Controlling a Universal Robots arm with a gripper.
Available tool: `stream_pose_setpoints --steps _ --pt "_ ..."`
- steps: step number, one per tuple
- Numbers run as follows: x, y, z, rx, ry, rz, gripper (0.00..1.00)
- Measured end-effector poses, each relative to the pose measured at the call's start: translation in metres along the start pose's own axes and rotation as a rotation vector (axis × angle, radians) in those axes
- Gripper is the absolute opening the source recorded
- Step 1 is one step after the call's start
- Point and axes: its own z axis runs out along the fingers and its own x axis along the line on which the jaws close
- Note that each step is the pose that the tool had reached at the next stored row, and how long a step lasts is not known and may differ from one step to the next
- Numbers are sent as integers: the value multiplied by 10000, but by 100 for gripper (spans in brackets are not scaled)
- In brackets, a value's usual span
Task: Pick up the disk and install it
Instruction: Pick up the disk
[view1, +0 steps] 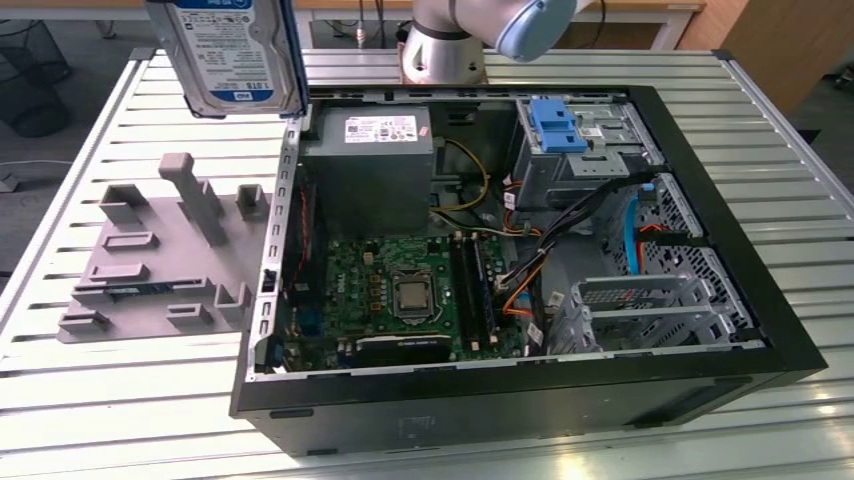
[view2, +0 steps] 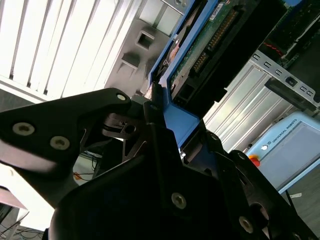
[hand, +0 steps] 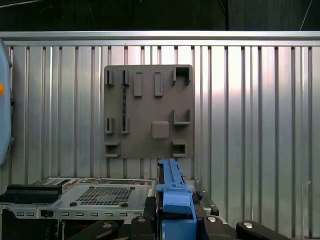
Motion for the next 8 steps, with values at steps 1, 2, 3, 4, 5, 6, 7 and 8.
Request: stream_pose_setpoints --steps 1,2,3,4,5,6,7,8 --pt "0 -24 0 1 0 0 36" --pt "-1 -50 0 1 -1 0 36" --pt "-1 -74 0 0 -1 0 36" --pt "-1 -98 0 0 0 -1 36" --pt "-2 -126 0 0 0 -1 36" --pt "-2 -154 0 1 -1 -1 36" --pt "-2 -181 0 0 0 -1 36" --pt "-2 -209 0 0 0 0 36"
